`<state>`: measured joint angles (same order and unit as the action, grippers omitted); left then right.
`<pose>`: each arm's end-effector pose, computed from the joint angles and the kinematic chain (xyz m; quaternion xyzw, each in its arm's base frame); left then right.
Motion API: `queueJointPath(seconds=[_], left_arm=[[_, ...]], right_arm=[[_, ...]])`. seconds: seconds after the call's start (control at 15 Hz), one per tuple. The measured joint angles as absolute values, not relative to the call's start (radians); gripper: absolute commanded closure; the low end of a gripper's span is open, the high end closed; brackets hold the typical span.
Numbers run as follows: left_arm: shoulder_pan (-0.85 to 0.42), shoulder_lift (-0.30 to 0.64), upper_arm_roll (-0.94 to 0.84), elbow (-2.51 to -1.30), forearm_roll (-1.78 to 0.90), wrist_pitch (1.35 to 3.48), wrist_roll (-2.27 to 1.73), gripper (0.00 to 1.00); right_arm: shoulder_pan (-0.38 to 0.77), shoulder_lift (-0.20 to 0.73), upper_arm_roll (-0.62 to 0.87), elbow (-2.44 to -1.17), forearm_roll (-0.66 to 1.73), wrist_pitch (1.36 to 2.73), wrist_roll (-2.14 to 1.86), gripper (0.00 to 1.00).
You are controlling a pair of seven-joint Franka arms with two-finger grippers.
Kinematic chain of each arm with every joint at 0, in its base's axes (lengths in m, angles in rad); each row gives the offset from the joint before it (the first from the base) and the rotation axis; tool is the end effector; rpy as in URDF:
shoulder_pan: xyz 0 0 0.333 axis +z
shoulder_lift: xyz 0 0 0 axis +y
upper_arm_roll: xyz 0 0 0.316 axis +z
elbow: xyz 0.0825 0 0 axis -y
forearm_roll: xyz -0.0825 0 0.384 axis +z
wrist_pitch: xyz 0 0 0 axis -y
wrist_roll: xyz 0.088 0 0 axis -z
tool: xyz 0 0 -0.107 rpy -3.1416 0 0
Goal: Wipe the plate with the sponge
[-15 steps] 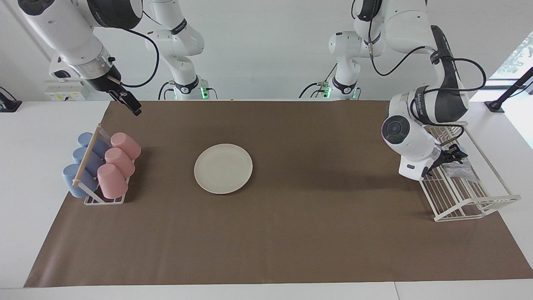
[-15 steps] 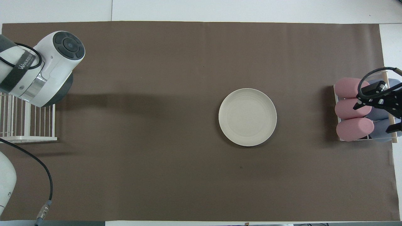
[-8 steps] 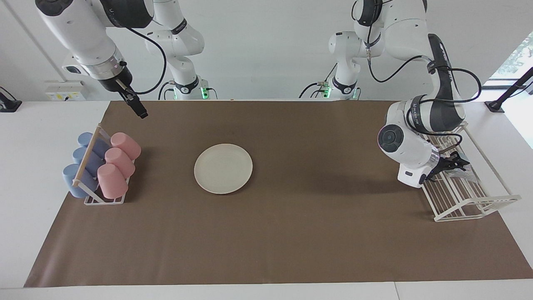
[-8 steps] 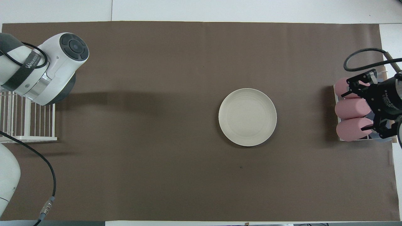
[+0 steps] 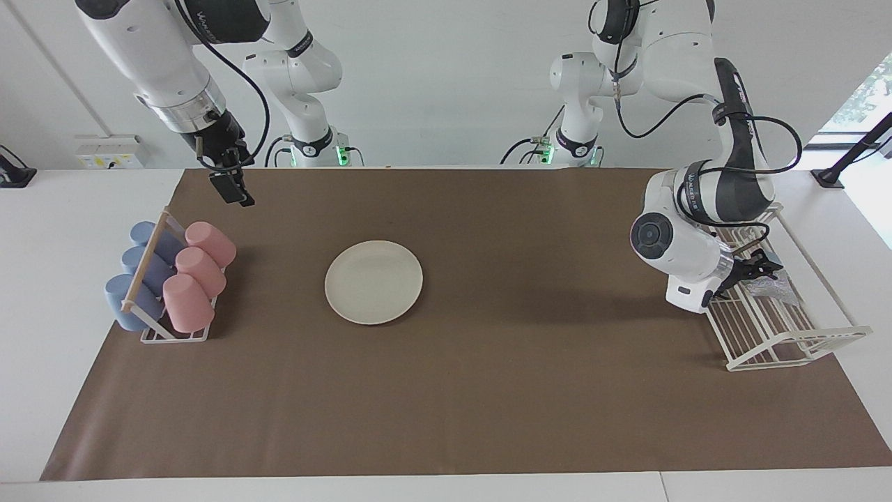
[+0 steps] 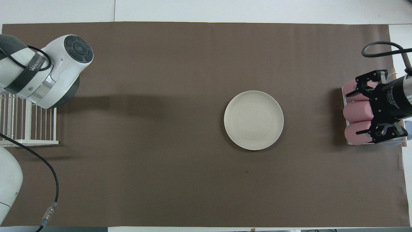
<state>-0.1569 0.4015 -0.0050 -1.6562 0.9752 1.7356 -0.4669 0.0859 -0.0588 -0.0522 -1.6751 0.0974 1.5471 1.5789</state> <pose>0.6495 -0.0293 0.3907 -0.8851 0.0157 -0.0023 0.4650 0.5309 0.0277 0.6059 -0.7145 0.6970 0.0602 0.0098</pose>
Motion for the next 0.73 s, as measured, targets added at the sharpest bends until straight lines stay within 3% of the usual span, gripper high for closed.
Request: queueJointPath(seconds=[0.13, 0.27, 0.47, 0.53, 0.73], left_arm=[[-0.157, 0.401, -0.005, -1.656, 0.975, 1.73, -0.468, 0.56], [-0.157, 0.401, -0.005, -1.657, 0.975, 1.726, -0.468, 0.65], [-0.157, 0.401, -0.004, -1.657, 0.975, 1.717, -0.469, 0.94], [-0.157, 0.402, -0.005, -1.657, 0.975, 1.716, -0.469, 1.0], [-0.158, 0.401, -0.005, -1.657, 0.975, 1.715, -0.469, 1.0]], right_arm=[[0.088, -0.059, -0.051, -1.676, 0.098, 1.578, 1.641, 0.0], [0.088, -0.059, -0.051, -1.676, 0.098, 1.588, 1.663, 0.0], [0.088, -0.059, -0.051, -1.676, 0.098, 1.589, 1.667, 0.0], [0.089, -0.059, -0.051, -1.677, 0.098, 1.589, 1.667, 0.0], [0.124, -0.06, -0.051, -1.689, 0.1, 1.59, 1.667, 0.0]])
